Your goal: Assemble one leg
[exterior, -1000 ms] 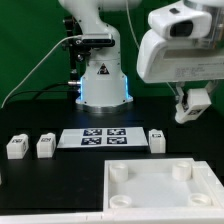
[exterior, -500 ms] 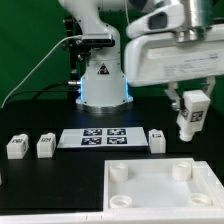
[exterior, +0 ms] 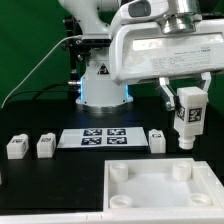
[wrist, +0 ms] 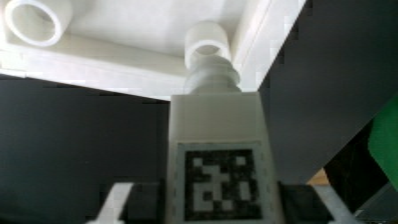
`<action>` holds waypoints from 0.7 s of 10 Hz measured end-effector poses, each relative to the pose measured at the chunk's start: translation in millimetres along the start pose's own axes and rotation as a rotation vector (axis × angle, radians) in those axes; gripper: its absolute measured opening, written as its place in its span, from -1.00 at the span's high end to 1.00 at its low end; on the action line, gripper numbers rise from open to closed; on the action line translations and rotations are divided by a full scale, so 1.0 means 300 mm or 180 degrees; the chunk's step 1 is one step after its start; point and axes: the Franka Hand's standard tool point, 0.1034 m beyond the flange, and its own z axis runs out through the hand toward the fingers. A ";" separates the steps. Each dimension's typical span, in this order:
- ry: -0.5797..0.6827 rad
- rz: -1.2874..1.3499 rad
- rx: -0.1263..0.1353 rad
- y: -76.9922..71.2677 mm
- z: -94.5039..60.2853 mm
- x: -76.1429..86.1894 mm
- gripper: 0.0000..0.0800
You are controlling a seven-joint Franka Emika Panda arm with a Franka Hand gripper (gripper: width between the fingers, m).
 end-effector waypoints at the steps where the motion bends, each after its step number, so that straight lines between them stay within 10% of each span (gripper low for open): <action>1: -0.0001 0.0000 0.0000 0.000 0.001 -0.001 0.27; 7: -0.0019 0.0003 0.0033 0.041 0.158 0.051 0.27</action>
Offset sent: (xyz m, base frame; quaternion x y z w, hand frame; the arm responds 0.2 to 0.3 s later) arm 0.0441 0.0068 -0.0124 0.0498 0.0328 0.0149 0.9981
